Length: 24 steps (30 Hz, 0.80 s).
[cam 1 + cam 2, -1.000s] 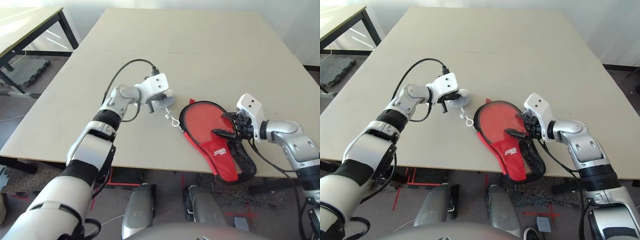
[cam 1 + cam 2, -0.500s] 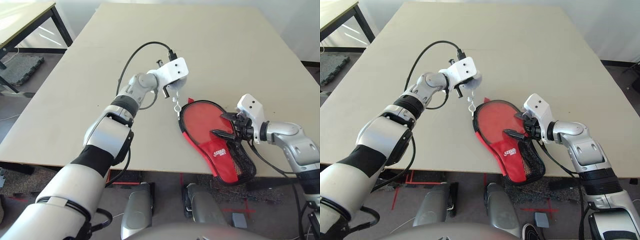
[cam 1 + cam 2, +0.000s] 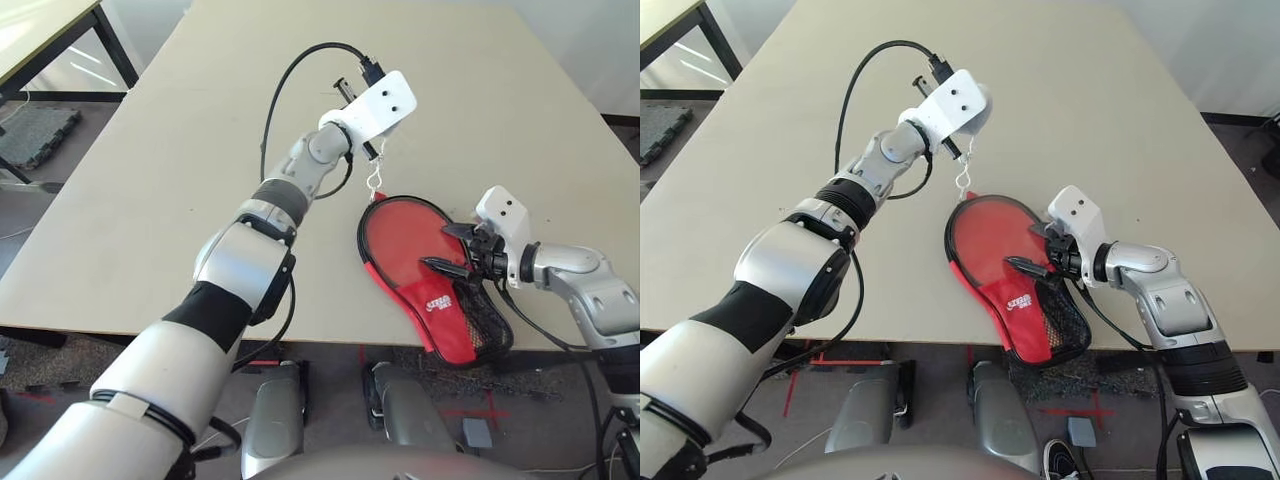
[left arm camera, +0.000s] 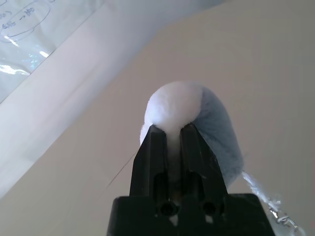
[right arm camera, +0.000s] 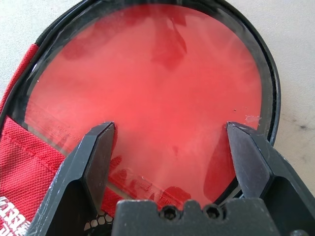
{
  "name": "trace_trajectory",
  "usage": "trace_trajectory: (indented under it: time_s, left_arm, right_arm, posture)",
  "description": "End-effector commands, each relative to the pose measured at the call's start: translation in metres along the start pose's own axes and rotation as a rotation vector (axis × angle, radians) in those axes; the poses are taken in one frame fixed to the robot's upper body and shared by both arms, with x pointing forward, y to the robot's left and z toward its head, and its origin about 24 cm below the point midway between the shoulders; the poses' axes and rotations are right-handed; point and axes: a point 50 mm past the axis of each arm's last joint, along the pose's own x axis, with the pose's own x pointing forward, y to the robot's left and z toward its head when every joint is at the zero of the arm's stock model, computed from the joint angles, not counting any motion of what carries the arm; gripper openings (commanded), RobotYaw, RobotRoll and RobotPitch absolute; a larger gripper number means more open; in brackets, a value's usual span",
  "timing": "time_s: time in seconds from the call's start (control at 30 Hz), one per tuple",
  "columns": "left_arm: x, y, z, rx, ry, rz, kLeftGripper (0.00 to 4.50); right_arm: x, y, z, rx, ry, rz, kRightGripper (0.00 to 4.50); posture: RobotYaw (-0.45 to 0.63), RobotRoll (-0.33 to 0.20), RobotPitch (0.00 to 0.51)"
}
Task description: Store the ping-pong paddle in its case and zip it.
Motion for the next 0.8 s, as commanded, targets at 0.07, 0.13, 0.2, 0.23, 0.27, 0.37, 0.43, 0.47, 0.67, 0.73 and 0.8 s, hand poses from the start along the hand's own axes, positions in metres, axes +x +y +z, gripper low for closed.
trace_trajectory:
  time_s: [0.07, 0.13, 0.2, 0.23, 0.27, 0.37, 0.43, 0.47, 0.67, 0.73, 0.8]
  left_arm:
    - [0.006, -0.012, 0.022, -0.057, -0.134, -0.066, 0.05]
    - [0.005, -0.03, 0.019, -0.084, -0.127, -0.172, 0.05]
    - [0.004, -0.043, 0.016, -0.079, -0.117, -0.245, 0.05]
    - [0.004, -0.048, 0.014, -0.08, -0.11, -0.274, 0.05]
    - [0.003, -0.052, 0.013, -0.079, -0.107, -0.29, 0.05]
    - [0.002, -0.062, 0.011, -0.081, -0.1, -0.333, 0.05]
    - [0.002, -0.065, 0.01, -0.086, -0.098, -0.343, 0.8]
    - [0.002, -0.065, 0.01, -0.093, -0.099, -0.342, 1.06]
    - [0.001, -0.062, 0.008, -0.11, -0.096, -0.332, 3.23]
    - [0.001, -0.061, 0.008, -0.121, -0.098, -0.326, 4.02]
    - [0.001, -0.059, 0.007, -0.132, -0.099, -0.321, 4.48]
  right_arm:
    - [0.007, 0.012, -0.027, 0.094, 0.104, 0.042, 4.5]
    - [0.007, 0.013, -0.028, 0.096, 0.103, 0.042, 4.5]
    - [0.008, 0.013, -0.028, 0.097, 0.102, 0.043, 4.5]
    - [0.008, 0.014, -0.028, 0.098, 0.101, 0.044, 4.5]
    - [0.008, 0.014, -0.028, 0.098, 0.1, 0.044, 4.5]
    - [0.009, 0.014, -0.027, 0.098, 0.099, 0.045, 4.5]
    - [0.009, 0.015, -0.027, 0.098, 0.098, 0.045, 4.5]
    - [0.01, 0.015, -0.027, 0.098, 0.097, 0.045, 4.5]
    - [0.011, 0.015, -0.027, 0.096, 0.096, 0.047, 4.5]
    - [0.012, 0.015, -0.027, 0.097, 0.095, 0.049, 4.5]
    - [0.013, 0.015, -0.027, 0.096, 0.094, 0.051, 4.5]
  posture:
    - [-0.04, 0.0, 0.149]
    - [-0.04, 0.0, 0.149]
    - [-0.04, 0.0, 0.149]
    - [-0.04, 0.0, 0.148]
    - [-0.04, 0.0, 0.148]
    - [-0.04, 0.0, 0.146]
    - [-0.04, 0.0, 0.145]
    - [-0.04, 0.0, 0.145]
    - [-0.04, 0.0, 0.142]
    - [-0.03, 0.0, 0.14]
    - [-0.03, 0.0, 0.137]
